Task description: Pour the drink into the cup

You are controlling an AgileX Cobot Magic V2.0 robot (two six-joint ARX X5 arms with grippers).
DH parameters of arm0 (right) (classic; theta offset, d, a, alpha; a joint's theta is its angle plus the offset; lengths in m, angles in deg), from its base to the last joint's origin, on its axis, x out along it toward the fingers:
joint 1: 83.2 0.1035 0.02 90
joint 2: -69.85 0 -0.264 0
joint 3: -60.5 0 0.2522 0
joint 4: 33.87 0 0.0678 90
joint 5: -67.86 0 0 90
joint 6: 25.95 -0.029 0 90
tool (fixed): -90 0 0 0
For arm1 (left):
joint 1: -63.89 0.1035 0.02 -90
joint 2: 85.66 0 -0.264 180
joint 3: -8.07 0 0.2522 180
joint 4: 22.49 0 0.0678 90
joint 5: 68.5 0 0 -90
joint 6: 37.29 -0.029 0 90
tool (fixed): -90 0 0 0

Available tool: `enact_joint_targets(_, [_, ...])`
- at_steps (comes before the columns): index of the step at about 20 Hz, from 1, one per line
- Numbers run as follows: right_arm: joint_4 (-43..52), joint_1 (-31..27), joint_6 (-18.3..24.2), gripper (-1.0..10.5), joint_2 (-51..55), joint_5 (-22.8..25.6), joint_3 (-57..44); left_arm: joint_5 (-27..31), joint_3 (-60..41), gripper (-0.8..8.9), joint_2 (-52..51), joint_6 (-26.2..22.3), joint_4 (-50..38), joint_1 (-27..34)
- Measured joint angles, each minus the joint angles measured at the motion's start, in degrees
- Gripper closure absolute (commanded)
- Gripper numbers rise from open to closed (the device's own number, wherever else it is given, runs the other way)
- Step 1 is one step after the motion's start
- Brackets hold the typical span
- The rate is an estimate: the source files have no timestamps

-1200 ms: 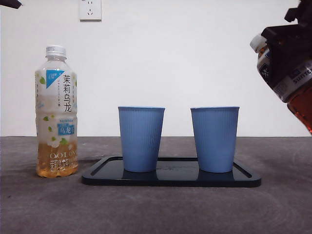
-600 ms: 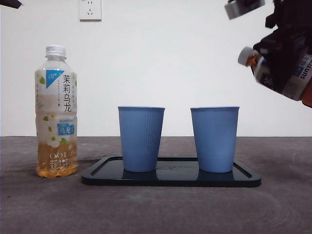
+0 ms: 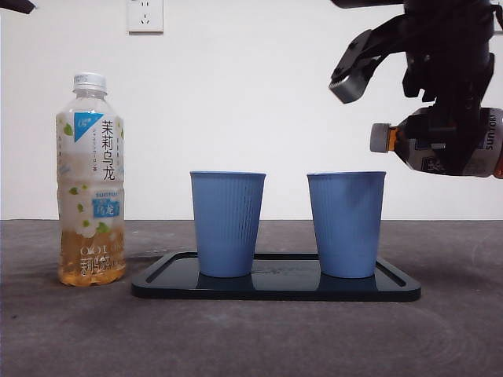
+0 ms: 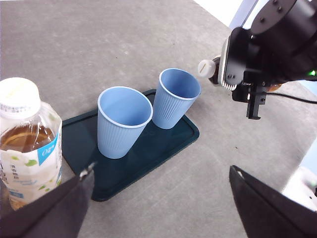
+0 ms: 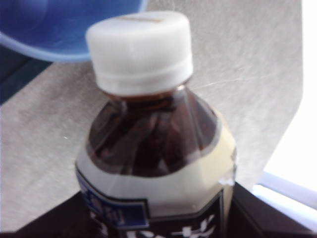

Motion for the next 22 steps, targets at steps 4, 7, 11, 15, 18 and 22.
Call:
enact_joint_targets(4, [0.5, 2.3, 4.3, 7.6, -1.4, 4.4, 0.0, 0.0, 0.0, 3.77, 0.0, -0.2, 0.0, -0.8])
enact_joint_targets(7, [1.8, 3.6, 7.4, 7.6, -1.9, 7.8, 0.0, 0.0, 0.0, 3.77, 0.0, -0.4, 0.0, -1.6])
enact_joint_targets(11, [1.8, 4.7, 10.6, 7.6, -1.9, 11.1, 0.1, 0.0, 0.0, 3.77, 0.0, -0.4, 0.0, -2.1])
enact_joint_targets(15, [1.8, 5.2, 11.4, 7.6, -1.9, 11.2, 0.1, 0.0, 0.0, 3.77, 0.0, -0.4, 0.0, -2.2])
enact_joint_targets(18, [1.8, 5.2, 10.4, 7.6, -1.9, 11.7, 0.1, 0.0, 0.0, 3.77, 0.0, -0.4, 0.1, -2.2])
enact_joint_targets(22, [1.5, 5.2, 0.4, 7.6, -1.9, 11.3, 0.1, 0.0, 0.0, 3.77, 0.0, -0.8, 0.3, -2.2])
